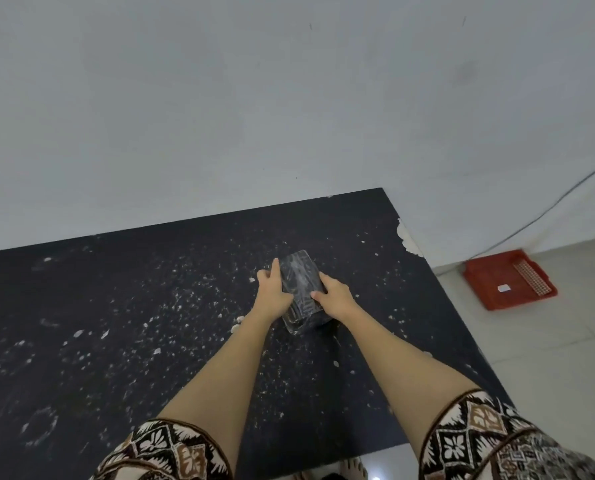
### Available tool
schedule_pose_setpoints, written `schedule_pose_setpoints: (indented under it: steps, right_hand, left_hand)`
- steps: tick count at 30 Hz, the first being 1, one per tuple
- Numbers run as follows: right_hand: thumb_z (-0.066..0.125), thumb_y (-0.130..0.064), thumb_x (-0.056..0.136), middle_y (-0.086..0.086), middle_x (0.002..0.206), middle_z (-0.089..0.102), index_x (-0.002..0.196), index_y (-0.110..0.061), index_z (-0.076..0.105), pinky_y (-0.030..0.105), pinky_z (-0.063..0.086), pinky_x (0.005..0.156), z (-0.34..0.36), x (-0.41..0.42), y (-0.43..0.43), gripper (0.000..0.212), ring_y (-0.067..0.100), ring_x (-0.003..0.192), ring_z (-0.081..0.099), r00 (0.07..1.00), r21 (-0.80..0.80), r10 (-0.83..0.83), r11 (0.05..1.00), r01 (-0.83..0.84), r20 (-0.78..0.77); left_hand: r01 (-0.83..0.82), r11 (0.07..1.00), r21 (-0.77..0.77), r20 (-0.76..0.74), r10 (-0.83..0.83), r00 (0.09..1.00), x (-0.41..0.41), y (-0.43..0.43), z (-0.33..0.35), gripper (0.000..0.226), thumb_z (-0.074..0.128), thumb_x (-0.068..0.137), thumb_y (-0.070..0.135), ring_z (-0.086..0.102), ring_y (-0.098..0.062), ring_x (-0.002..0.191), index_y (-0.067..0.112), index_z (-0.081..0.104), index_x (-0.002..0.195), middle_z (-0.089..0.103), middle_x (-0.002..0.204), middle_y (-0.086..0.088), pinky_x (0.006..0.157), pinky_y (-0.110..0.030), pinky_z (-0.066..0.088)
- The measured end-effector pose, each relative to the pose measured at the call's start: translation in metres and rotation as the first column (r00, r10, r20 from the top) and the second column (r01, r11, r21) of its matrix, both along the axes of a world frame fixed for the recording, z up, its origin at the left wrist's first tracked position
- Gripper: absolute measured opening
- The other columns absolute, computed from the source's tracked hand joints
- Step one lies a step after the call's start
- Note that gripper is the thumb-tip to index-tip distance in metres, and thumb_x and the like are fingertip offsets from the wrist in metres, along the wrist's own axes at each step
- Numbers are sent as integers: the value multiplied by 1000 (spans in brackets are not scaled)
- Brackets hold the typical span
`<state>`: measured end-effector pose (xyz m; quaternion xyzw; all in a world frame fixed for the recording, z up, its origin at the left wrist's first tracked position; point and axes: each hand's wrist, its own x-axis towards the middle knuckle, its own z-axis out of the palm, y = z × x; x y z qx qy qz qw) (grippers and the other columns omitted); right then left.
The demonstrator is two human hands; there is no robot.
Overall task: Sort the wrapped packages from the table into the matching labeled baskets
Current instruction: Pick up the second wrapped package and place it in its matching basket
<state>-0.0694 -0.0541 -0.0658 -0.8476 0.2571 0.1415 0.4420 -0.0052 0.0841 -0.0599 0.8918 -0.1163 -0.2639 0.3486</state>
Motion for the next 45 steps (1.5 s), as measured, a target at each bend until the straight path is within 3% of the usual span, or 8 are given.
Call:
schedule_pose_setpoints:
  steps: [7,12,14,20,23,27,38,45]
  right_hand:
    - [76,-24,78,14,137,39,141,-18,38,36,41,98,14,7,-19,74,32,122,48,989,20,-139,990,138,58]
    - [82,-37,70,11,134,30,141,-5,36,45,42,103,28,9,-24,91,32,126,40,983,-49,-146,987,152,109]
    - [82,-40,68,9,127,31,136,-7,42,44,45,101,32,9,-25,86,28,121,42,977,-3,-151,988,153,148]
    - [57,-22,90,4,121,60,110,-21,68,40,52,92,41,8,-21,23,19,104,60,934,325,-306,916,236,184]
    - [48,-14,96,-3,111,63,112,-21,71,48,52,90,39,5,-16,28,23,110,59,955,325,-268,921,215,128]
    - [50,-8,96,0,123,59,118,-23,68,28,44,69,29,-1,-10,32,18,113,51,972,347,-207,925,157,111]
    - [59,-3,90,8,124,57,143,-29,40,28,46,69,21,-2,-8,62,23,109,55,956,381,-292,888,258,32]
    - [50,-9,96,9,136,54,141,-26,42,57,50,91,29,3,-17,49,33,120,54,949,423,-312,854,303,-51]
  left_hand:
    - [-51,989,138,32,47,998,23,-21,30,59,48,97,35,36,-43,136,17,33,151,22,152,-22,115,-43,33]
    - [-108,994,5,-65,108,992,21,-50,55,56,56,93,36,64,-36,111,6,49,140,61,130,-21,86,-47,58]
    - [-146,988,-41,-127,140,982,17,-55,60,50,61,89,37,71,-33,93,4,58,126,69,114,-19,77,-44,62]
    - [-252,960,-118,-228,221,948,14,-46,58,54,72,81,40,64,-30,109,5,57,119,64,117,-13,90,-47,57]
    - [-278,956,-90,-226,252,941,10,-38,54,39,75,78,41,64,-24,88,10,58,93,64,95,-10,90,-46,55]
    - [-341,934,-105,-275,302,913,9,-27,47,52,76,79,33,65,-32,107,2,61,118,67,115,-16,98,-49,52]
    - [-592,763,-259,-539,394,745,5,-6,42,35,52,95,1,60,-38,118,-7,50,129,61,130,-23,93,-49,51]
    - [-629,717,-300,-613,361,703,1,-7,49,37,33,100,-1,51,-41,129,-6,45,135,54,139,-24,109,-62,35]
